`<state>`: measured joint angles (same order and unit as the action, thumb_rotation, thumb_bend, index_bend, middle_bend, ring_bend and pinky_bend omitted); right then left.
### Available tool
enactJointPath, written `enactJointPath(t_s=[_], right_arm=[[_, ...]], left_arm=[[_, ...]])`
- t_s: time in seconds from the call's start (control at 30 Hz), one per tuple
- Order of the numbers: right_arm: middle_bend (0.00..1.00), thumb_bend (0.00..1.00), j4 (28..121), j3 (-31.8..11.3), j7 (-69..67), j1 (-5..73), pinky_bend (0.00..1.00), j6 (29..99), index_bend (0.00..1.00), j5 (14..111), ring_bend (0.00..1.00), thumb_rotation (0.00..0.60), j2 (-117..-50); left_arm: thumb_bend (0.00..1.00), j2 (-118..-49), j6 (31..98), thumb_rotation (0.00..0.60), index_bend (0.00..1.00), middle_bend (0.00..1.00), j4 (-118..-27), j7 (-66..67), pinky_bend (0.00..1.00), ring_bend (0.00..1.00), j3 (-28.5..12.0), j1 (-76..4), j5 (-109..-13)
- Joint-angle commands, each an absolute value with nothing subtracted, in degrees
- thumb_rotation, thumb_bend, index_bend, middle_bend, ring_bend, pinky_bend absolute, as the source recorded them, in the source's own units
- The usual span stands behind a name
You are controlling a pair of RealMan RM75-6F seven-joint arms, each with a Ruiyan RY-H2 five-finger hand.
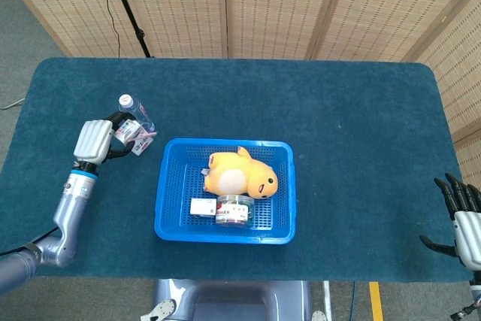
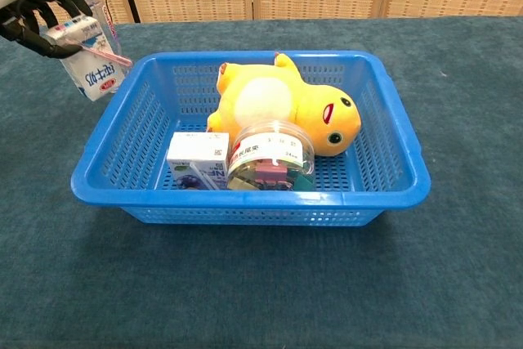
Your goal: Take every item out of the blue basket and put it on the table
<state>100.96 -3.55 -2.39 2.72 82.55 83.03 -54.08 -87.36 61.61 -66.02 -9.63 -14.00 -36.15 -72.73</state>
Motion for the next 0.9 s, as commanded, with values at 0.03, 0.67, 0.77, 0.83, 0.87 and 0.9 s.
enactJointPath(t_s=[0.03, 0.67, 0.77, 0.83, 0.87, 0.9], right_arm=[[0.0, 0.0, 100.93, -3.56, -2.37, 2.75, 0.0, 82.47, 0.0, 82.92, 0.0, 0.6, -54.1], [0.0, 0.0, 101.22, -3.39, -3.71, 2.35, 0.0, 83.22, 0.0, 83.53, 0.0, 0.6, -53.51], [0.0, 0.0, 101.05, -3.47, -4.21, 2.25, 0.0, 83.39, 0.0, 83.41, 0.0, 0.6, -53.38], [0.0, 0.0, 100.93, -3.54, -4.66, 2.24, 0.0, 83.4, 0.0, 83.35, 0.0, 0.6, -53.29], [0.0, 0.0, 100.86, -3.63, -4.98, 2.26, 0.0, 83.39, 0.0, 83.24, 0.0, 0.6, -53.21], [0.0, 0.0, 100.77, -3.68, -5.23, 2.29, 0.0, 83.33, 0.0, 83.16, 0.0, 0.6, -53.16]], left_arm=[[0.18, -86.94, 56.48, 0.6, 0.17, 0.13, -64.95, -16.1, 0.45, 0.17, -11.29, -37.75, -75.54], [0.0, -75.87, 70.55, 0.6, 0.0, 0.0, -83.65, -16.91, 0.18, 0.0, -6.34, -36.37, -94.54], [0.0, -75.29, 69.16, 0.6, 0.0, 0.0, -88.25, -11.32, 0.18, 0.0, -5.94, -37.53, -95.95], [0.0, -75.72, 67.24, 0.6, 0.0, 0.0, -90.14, -7.66, 0.18, 0.0, -5.94, -38.47, -95.68], [0.0, -76.65, 65.15, 0.6, 0.0, 0.0, -90.86, -5.33, 0.18, 0.0, -6.01, -39.47, -95.1], [0.0, -77.37, 63.76, 0.6, 0.0, 0.0, -91.38, -3.49, 0.18, 0.0, -6.29, -40.02, -94.05]])
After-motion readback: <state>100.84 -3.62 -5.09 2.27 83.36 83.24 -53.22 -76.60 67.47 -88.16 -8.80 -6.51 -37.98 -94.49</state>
